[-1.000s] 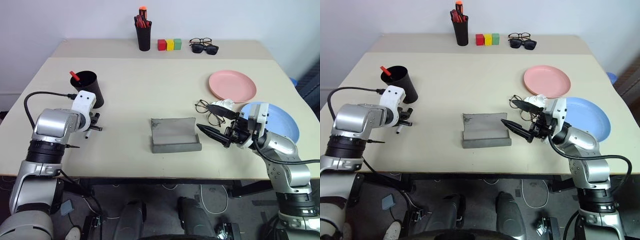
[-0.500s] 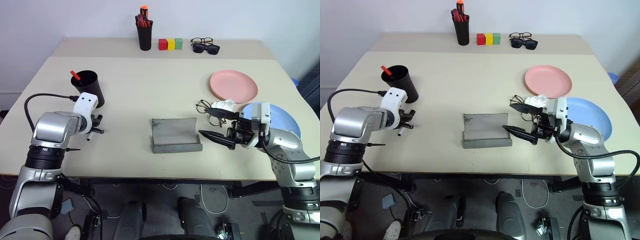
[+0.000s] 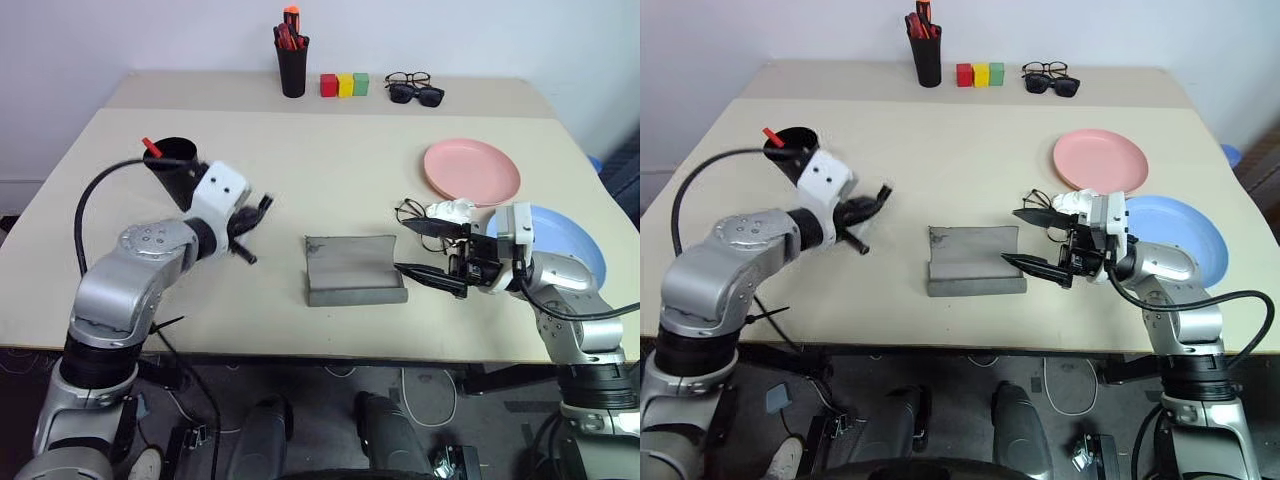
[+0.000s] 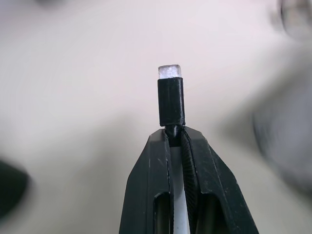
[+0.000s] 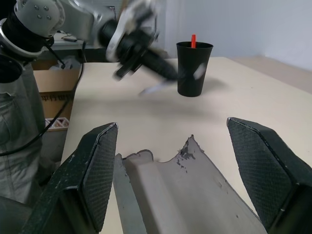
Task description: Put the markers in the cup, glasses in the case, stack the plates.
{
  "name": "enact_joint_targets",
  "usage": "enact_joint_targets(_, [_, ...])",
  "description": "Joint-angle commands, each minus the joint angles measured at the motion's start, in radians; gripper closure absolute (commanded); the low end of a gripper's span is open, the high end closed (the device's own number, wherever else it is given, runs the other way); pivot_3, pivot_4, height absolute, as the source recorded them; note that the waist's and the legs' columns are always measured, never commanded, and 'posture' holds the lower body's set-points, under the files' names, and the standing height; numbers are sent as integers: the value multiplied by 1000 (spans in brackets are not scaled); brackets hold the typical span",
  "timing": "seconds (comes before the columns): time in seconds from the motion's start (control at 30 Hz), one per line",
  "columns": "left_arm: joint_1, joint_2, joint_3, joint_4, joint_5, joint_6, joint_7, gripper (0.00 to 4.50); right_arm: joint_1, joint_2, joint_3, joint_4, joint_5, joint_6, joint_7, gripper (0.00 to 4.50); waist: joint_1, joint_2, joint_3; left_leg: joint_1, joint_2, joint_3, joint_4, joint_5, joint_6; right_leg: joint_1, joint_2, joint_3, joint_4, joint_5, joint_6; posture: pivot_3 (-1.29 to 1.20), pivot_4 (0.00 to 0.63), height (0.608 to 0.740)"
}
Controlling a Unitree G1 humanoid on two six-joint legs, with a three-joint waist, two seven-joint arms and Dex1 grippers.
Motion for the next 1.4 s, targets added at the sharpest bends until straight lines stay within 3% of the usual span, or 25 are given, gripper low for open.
enact_joint_targets(0.03, [-97, -89, 94, 81, 116, -297, 192, 4487, -70, 56, 0, 58, -37, -86, -42, 854, -4, 0, 0, 0, 0, 0, 1, 0, 0, 0, 0, 0, 0, 0, 0, 0, 150, 740])
enact_joint_targets(0.13, [-149, -138, 123, 236, 209, -590, 319, 4487, -125, 105, 9, 100, -59, -121, -73, 854, -6, 0, 0, 1, 0, 1, 1, 0, 0, 0, 0, 1, 0, 2, 1, 0, 150, 740])
enact_joint_targets(0.33, [-204, -129, 120, 516, 341, -812, 449, 4487, -168, 143, 27, 133, -74, -150, -78, 854, 3, 0, 0, 0, 0, 0, -1, 0, 0, 0, 0, 0, 0, 3, 3, 0, 150, 740])
enact_joint_targets(0.7, [-259, -138, 153, 811, 378, -975, 583, 4487, -171, 144, 29, 138, -73, -163, -81, 854, 0, 0, 0, 0, -1, 0, -1, 0, 0, 0, 0, -1, 1, 3, 4, 0, 150, 740])
enact_joint_targets(1.13, [-165, -163, 158, 877, 386, -1044, 609, 4487, -146, 119, 12, 104, -65, -151, -98, 854, -1, 0, 0, 0, -1, 0, -1, 0, 0, 0, 0, -1, 1, 3, 4, 0, 150, 740])
enact_joint_targets(1.23, [-136, -173, 161, 883, 383, -1069, 626, 3346, -137, 108, 5, 96, -62, -145, -104, 854, 0, 0, 0, 0, -1, 0, -1, 0, 0, 0, 0, -1, 1, 3, 4, 0, 150, 740])
enact_joint_targets(1.37, [-110, -194, 160, 855, 362, -1110, 613, 1330, -126, 86, -4, 86, -53, -134, -106, 854, 3, 0, 0, 0, -1, 0, -1, 0, 0, 0, 0, -1, 1, 3, 4, 0, 150, 740])
enact_joint_targets(1.4, [-105, -202, 160, 840, 349, -1112, 599, 1330, -124, 82, -6, 83, -51, -132, -107, 854, 3, 0, 0, 0, -1, 0, -1, 0, 0, 0, 0, -1, 1, 3, 4, 0, 150, 740])
